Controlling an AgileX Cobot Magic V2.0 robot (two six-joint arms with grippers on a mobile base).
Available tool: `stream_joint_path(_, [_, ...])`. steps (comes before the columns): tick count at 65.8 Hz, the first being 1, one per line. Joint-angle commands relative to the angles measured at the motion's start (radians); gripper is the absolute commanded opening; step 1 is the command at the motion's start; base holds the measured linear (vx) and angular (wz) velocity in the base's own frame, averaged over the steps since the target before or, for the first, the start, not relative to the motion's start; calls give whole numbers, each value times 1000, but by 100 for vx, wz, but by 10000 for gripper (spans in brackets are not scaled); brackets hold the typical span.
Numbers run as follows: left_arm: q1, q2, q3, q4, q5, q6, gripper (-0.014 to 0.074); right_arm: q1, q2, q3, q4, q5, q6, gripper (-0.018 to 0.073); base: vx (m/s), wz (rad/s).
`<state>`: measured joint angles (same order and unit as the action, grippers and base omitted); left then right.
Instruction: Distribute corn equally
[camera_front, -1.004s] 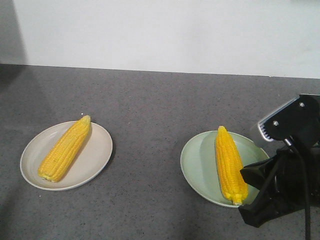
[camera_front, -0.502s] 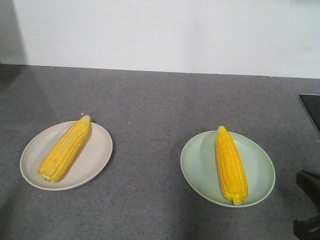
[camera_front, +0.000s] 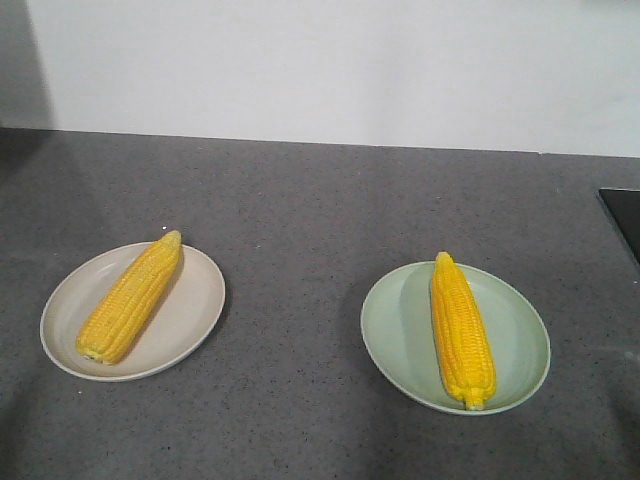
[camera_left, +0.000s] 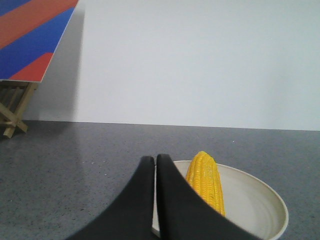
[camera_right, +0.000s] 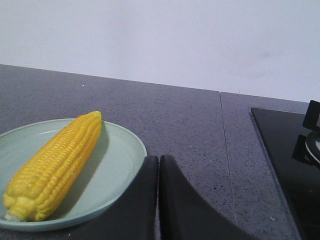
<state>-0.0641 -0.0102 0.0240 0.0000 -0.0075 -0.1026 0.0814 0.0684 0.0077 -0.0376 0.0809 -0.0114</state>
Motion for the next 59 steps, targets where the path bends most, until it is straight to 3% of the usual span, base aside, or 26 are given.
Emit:
stream_joint_path(1, [2,-16,14,0,-81,-9,-8,-6,-18,7,24,-95,-5,-1,0,0])
stream_joint_path(51, [2,-16,14,0,-81,-9,-8,-5,-85,31,50,-67,-9,-1,0,0])
stream_joint_path(59, [2,-16,14,0,-81,-9,-8,-47,-84,31,50,-66,-9,-1,0,0])
